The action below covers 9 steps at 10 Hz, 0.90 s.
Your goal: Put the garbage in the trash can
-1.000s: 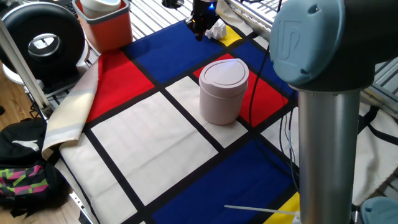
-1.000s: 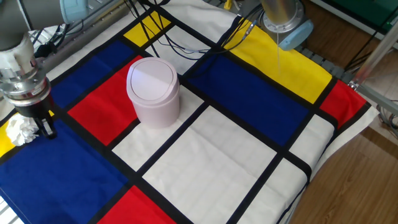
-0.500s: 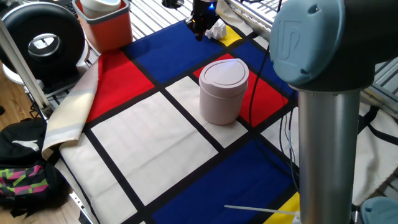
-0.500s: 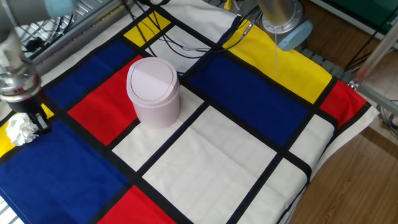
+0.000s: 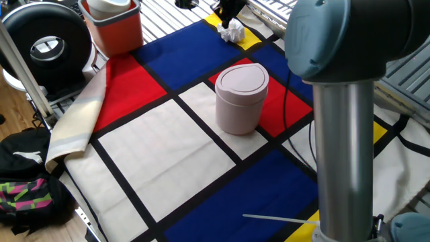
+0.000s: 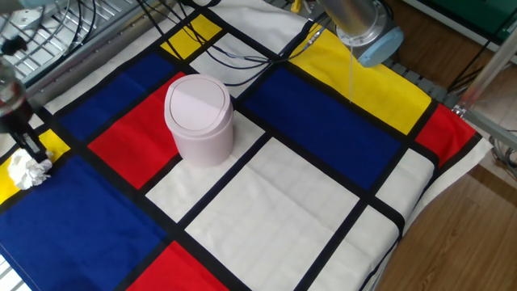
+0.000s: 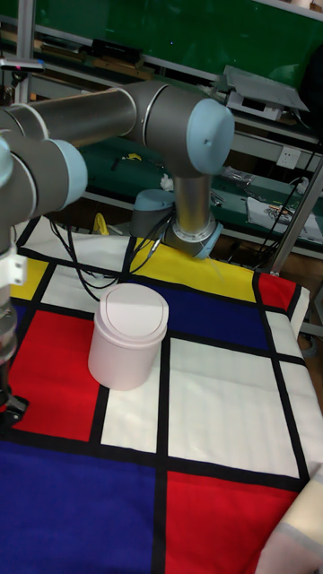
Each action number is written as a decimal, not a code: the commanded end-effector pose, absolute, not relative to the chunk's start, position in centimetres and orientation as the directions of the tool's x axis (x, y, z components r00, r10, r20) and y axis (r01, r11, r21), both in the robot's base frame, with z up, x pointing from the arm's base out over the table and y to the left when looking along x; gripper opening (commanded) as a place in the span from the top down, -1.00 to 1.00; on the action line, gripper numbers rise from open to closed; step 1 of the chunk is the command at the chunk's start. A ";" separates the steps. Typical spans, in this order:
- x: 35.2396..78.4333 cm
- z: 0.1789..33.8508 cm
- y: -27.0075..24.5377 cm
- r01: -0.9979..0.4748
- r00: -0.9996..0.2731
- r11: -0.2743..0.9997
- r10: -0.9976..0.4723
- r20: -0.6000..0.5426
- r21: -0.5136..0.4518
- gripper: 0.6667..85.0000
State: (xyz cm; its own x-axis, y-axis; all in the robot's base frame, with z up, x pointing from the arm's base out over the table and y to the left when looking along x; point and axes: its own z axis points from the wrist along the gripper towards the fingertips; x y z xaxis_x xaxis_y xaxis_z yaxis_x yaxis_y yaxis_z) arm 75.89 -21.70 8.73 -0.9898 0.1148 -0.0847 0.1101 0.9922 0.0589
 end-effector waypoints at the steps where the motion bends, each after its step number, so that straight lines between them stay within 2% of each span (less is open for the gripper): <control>1: 75.6 9.2 -23.2 0.058 -0.996 0.997 0.062 -0.069 0.059 0.76; 4: 75.4 9.2 -24.1 0.000 -0.998 0.999 0.004 -0.065 0.055 0.53; 5: 75.1 9.1 -24.6 -0.035 -0.998 0.998 -0.032 -0.060 0.057 0.43; 6: 74.7 8.8 -25.2 -0.070 -0.997 0.996 -0.067 -0.049 0.057 0.22; 9: 74.1 8.5 -25.7 -0.123 -0.992 0.991 -0.122 -0.032 0.059 -0.04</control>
State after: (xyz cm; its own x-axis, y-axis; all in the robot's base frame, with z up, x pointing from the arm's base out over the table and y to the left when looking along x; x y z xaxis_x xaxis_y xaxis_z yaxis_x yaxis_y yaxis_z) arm 74.56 -25.21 8.57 -0.9966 -0.0706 -0.0418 -0.0726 0.9962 0.0484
